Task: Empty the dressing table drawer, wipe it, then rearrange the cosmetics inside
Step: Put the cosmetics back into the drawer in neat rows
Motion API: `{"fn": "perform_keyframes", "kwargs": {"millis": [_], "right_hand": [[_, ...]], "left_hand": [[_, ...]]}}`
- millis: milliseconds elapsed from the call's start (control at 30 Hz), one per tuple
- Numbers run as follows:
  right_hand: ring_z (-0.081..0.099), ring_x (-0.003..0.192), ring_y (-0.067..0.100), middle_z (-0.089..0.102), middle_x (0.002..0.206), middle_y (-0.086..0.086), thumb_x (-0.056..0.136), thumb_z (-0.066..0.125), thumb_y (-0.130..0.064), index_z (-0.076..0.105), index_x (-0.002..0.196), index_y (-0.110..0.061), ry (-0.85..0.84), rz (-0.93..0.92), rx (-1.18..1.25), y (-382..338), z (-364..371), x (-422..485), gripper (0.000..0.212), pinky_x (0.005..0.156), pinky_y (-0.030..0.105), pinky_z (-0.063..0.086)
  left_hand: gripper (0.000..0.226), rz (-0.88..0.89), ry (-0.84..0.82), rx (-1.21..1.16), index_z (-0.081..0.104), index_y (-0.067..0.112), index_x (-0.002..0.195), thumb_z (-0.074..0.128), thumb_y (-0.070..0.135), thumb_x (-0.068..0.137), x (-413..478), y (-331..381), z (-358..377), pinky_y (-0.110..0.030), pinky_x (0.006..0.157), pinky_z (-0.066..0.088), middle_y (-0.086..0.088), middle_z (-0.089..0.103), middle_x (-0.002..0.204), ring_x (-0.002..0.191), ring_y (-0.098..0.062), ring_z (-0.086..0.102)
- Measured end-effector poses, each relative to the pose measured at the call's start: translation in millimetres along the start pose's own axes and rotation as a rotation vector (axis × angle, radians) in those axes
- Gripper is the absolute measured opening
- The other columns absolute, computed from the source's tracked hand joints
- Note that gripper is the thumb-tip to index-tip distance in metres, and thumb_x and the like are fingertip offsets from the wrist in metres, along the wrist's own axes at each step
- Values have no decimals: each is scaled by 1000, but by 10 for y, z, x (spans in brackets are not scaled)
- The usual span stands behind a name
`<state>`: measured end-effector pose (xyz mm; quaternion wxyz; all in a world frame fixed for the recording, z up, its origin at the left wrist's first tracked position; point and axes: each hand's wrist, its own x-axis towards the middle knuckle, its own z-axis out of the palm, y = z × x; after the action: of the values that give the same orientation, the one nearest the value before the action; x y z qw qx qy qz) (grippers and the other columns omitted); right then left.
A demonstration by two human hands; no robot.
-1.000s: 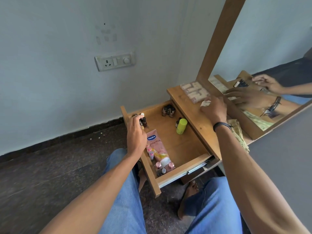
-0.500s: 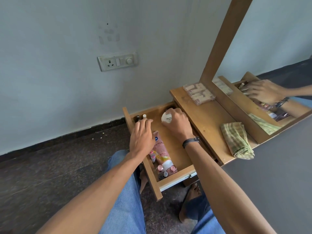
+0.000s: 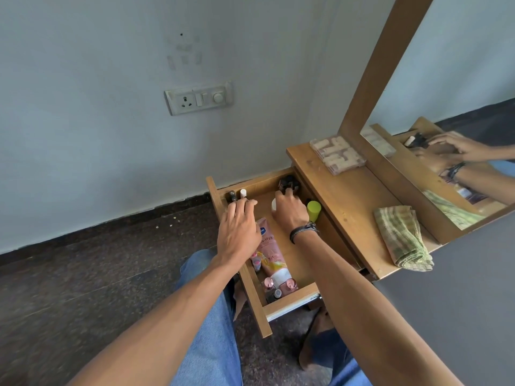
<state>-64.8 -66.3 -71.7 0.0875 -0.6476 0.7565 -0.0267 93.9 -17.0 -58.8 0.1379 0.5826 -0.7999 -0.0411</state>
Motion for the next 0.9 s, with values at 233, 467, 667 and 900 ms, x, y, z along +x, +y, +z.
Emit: {"fn": "perform_keyframes", "kwargs": {"millis": [233, 467, 667, 900], "right_hand": [[64, 83, 34, 60, 108, 12, 96, 55, -20, 63, 99, -8, 235, -46, 173, -6, -415, -78, 15, 65, 37, 50], [47, 128, 37, 54, 138, 16, 90, 64, -39, 61, 126, -8, 436, 313, 295, 724, -1107, 234, 48, 99, 45, 42], [33, 138, 40, 37, 152, 16, 87, 62, -66, 49, 143, -15, 217, 345, 243, 1159, -1049, 385, 77, 110, 51, 36], [29, 136, 42, 33, 144, 18, 71, 80, -53, 44, 143, -15, 132, 399, 285, 1131, -1168, 425, 89, 108, 49, 35]], "left_hand": [[40, 49, 2, 130, 57, 16, 131, 54, 34, 95, 10, 23, 25, -39, 91, 46, -5, 59, 130, 121, -25, 52], [39, 55, 13, 129, 56, 18, 133, 53, 34, 97, 8, 20, 28, -39, 91, 45, -5, 58, 133, 124, -25, 50], [42, 35, -22, 120, 53, 20, 135, 56, 35, 97, 22, 29, 25, -38, 95, 44, -4, 55, 137, 127, -24, 47], [48, 35, -45, 98, 52, 19, 136, 65, 33, 92, 19, 29, -2, -38, 98, 44, -6, 55, 138, 128, -25, 47]]}}
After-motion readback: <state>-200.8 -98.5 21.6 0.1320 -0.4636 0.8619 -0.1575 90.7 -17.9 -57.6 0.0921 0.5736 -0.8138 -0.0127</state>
